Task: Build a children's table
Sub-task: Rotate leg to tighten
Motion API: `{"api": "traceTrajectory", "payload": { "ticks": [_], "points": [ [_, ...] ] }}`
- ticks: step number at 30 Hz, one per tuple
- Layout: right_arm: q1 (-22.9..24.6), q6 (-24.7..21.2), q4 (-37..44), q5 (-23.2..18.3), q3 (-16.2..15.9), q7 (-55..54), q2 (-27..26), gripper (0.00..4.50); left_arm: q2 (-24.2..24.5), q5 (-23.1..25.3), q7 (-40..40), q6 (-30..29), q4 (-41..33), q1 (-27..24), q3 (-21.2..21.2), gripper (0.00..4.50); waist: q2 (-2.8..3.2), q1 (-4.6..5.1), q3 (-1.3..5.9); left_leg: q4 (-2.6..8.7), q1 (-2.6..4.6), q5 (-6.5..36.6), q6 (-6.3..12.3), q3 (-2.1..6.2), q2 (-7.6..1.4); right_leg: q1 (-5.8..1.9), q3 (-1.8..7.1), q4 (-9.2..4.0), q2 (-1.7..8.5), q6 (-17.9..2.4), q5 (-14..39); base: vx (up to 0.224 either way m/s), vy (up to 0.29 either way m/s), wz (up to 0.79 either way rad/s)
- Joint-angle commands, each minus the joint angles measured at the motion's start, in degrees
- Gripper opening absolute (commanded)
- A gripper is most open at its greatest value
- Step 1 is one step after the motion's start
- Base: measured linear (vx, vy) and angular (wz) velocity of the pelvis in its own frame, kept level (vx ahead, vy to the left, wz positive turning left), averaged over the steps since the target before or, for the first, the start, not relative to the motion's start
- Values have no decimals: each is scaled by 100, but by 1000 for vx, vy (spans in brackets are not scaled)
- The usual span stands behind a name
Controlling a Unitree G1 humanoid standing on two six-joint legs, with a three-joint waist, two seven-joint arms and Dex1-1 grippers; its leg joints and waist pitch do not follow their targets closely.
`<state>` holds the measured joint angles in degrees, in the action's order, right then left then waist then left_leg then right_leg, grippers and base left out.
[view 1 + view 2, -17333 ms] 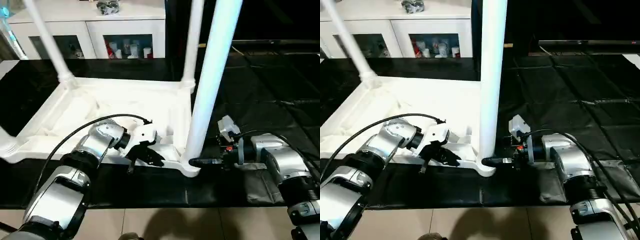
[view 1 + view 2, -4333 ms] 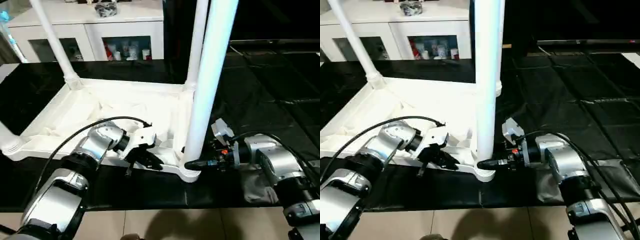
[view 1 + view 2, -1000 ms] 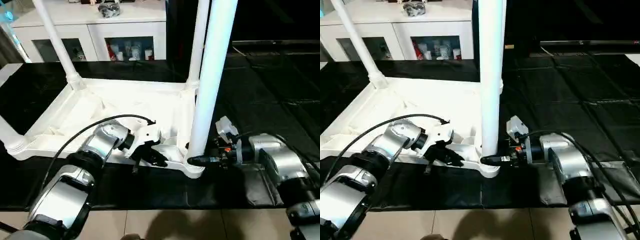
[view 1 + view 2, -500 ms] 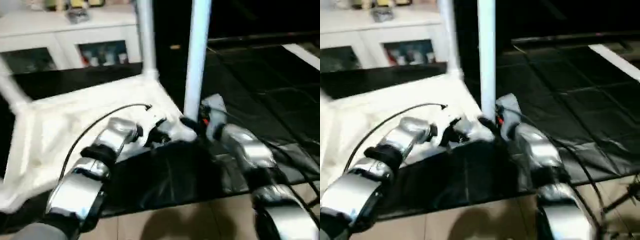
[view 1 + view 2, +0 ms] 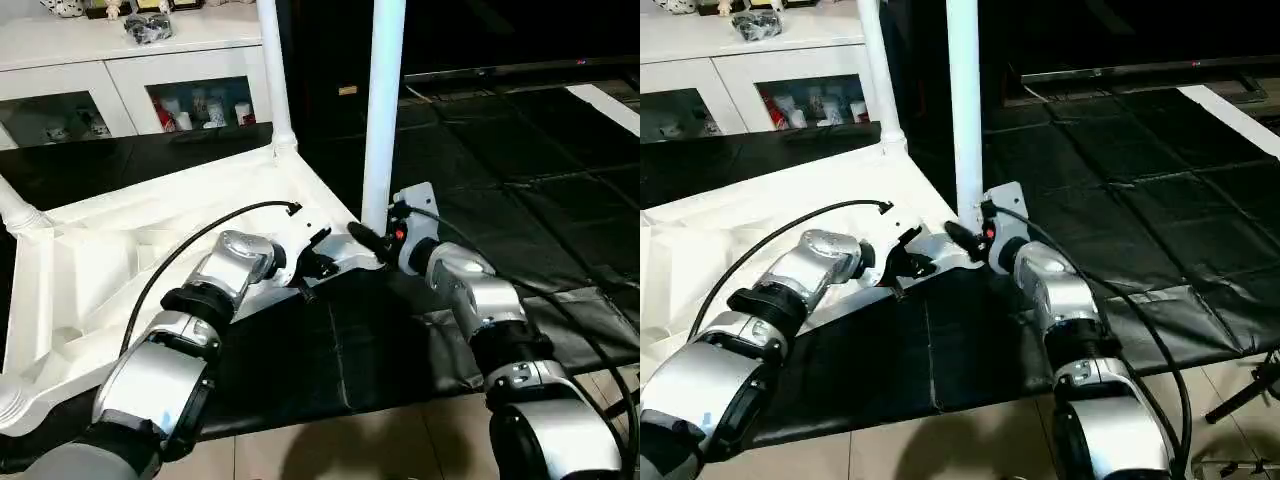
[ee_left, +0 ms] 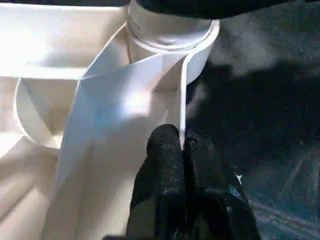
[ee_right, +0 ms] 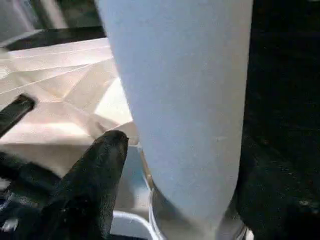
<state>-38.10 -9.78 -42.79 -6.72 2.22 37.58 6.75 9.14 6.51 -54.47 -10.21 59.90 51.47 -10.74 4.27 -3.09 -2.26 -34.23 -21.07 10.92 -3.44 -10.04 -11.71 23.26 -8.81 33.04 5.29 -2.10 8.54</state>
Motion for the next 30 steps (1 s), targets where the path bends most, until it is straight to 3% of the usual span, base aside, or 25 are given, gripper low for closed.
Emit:
{"api": "traceTrajectory", "payload": {
  "ticks": [1,5,8,9,13,18,21,30],
  "points": [
    [210,-79,27,-70,-469,725,-89,377,-1,-70,-272,418,-349,94,-54,0,-80,-86,432,316,10,658,782,57,-157,-410,330,-334,393,-1082,1024,0,0,0],
    [445,23,349,-191,-484,1664,492,412,321,22,-998,917,-359,-71,-259,0,-103,-160,433,310,7,674,831,42,-173,-411,343,-316,405,-1080,1023,0,0,0],
    [537,39,504,-239,-547,2167,794,433,453,-7,-1392,1119,-407,-141,-321,0,-113,-253,424,313,18,751,781,37,-174,-405,343,-339,408,-975,1301,0,0,0],
    [618,12,662,-283,-603,2661,1096,447,572,-73,-1871,1224,-503,-218,-395,0,-112,-271,417,326,28,800,748,46,-189,-400,340,-354,413,-954,1416,0,0,0],
    [690,-48,867,-362,-682,3246,1423,447,711,-99,-2392,1405,-592,-294,-541,0,-103,-371,426,322,62,820,682,38,-211,-354,369,-341,412,-982,1397,0,0,0],
    [752,-113,1092,-641,-767,4131,1711,447,818,-54,-2983,1743,-629,-365,-770,0,-108,-456,429,326,62,849,672,43,-221,-361,375,-337,419,-951,1416,0,0,0],
    [761,-215,1137,-694,-895,4438,1775,412,809,-42,-3119,1792,-668,-390,-831,0,-113,-530,438,325,57,763,662,50,-239,-356,381,-313,433,-988,1321,0,0,0],
    [670,-295,1102,-644,-1140,4842,1815,339,766,-35,-3268,1890,-676,-379,-884,0,-123,-553,432,328,48,782,582,54,-220,-359,366,-339,424,-890,1530,0,0,0]
  ]
}}
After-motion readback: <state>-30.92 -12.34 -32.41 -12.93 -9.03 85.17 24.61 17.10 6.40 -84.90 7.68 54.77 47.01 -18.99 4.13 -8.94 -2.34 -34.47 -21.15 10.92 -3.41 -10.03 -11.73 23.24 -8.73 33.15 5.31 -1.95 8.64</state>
